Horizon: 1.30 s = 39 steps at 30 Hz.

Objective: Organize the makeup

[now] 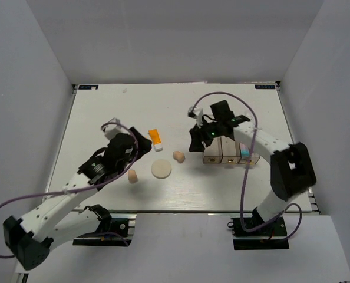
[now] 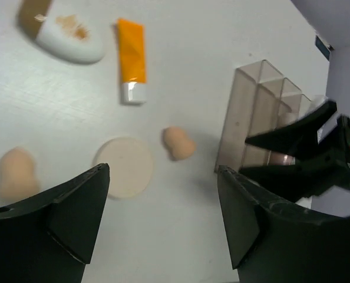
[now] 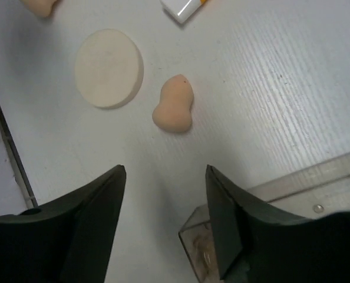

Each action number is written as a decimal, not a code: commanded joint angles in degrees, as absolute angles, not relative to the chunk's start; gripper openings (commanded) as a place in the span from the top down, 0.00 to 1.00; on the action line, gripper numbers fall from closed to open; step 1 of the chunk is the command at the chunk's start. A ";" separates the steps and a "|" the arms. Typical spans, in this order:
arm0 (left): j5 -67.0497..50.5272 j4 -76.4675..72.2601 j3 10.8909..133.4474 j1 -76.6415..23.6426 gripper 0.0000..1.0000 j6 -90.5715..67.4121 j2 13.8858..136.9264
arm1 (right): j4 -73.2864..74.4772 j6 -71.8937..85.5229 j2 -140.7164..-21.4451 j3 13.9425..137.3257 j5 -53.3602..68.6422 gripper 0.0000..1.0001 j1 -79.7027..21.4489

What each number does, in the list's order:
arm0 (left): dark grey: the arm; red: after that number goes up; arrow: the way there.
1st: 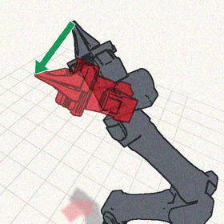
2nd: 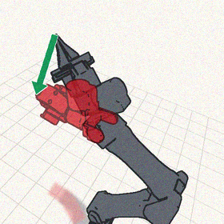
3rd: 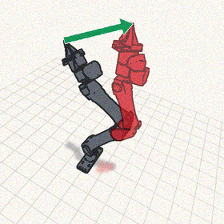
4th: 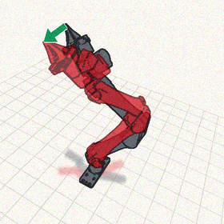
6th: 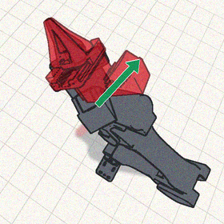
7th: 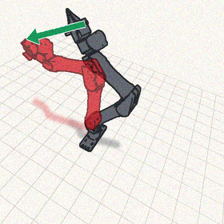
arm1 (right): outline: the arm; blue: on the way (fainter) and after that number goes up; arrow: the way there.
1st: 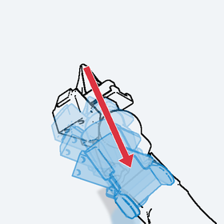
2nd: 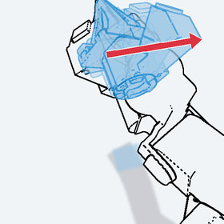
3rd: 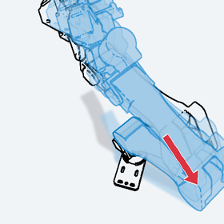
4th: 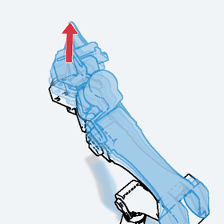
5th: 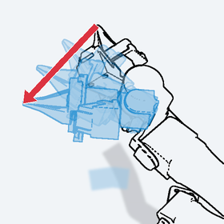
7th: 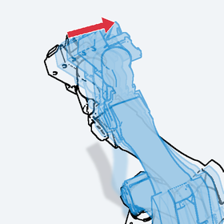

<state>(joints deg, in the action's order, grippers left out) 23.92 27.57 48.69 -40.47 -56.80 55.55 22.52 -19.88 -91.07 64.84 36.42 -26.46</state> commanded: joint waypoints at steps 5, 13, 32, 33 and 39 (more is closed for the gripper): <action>30.23 51.14 40.44 -40.61 0.16 -73.37 35.09 | 24.35 -12.48 -106.60 80.94 23.56 0.32 -34.10; 30.76 61.52 41.83 -40.61 0.13 -76.90 31.45 | 26.72 -12.30 -112.24 82.53 20.31 0.31 -38.93; 26.19 50.55 33.40 -40.61 0.16 -75.77 39.55 | 31.72 -16.69 -111.63 84.20 19.42 0.96 -40.26; 25.58 49.58 32.88 -40.61 0.16 -75.24 40.51 | 31.82 -17.22 -110.32 84.11 20.38 0.96 -39.56; 23.56 41.76 32.87 -40.08 0.16 -69.62 50.52 | 32.52 -16.00 -101.17 83.94 18.46 1.00 -35.43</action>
<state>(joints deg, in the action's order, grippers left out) 24.93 47.48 32.29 -40.42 -73.14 46.92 31.57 -15.64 -108.47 81.97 19.07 -37.78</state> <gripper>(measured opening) 0.843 0.115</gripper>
